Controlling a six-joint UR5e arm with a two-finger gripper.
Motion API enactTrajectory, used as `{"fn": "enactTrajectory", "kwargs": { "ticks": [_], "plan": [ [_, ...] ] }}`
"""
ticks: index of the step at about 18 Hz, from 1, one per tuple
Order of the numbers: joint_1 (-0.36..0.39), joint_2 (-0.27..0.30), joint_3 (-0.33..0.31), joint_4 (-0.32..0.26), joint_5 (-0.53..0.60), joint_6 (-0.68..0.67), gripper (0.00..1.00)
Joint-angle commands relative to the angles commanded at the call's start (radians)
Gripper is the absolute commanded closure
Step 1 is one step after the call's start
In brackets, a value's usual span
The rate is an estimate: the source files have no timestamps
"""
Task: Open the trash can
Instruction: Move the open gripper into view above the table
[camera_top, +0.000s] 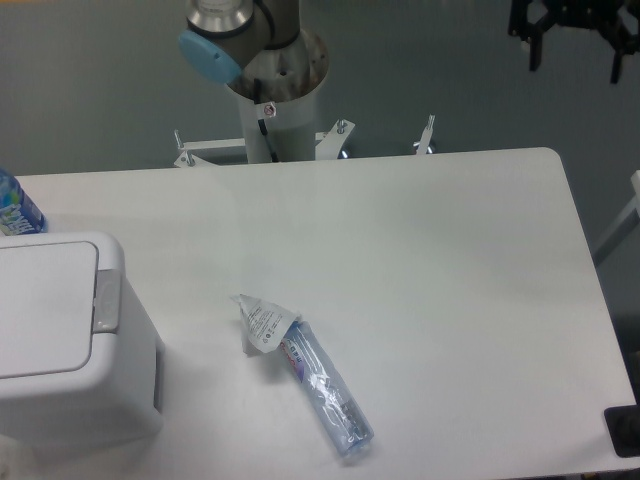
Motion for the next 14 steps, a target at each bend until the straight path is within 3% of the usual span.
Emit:
{"fn": "enactTrajectory", "kwargs": {
  "ticks": [7,10,14],
  "plan": [
    [-0.023,0.008,-0.018,0.002,0.0,-0.021,0.0],
    [-0.061,0.017,-0.037,0.021,0.003,-0.232,0.0],
    [-0.159,0.014,-0.089,0.118,0.003,-0.486,0.0]
  ]
}}
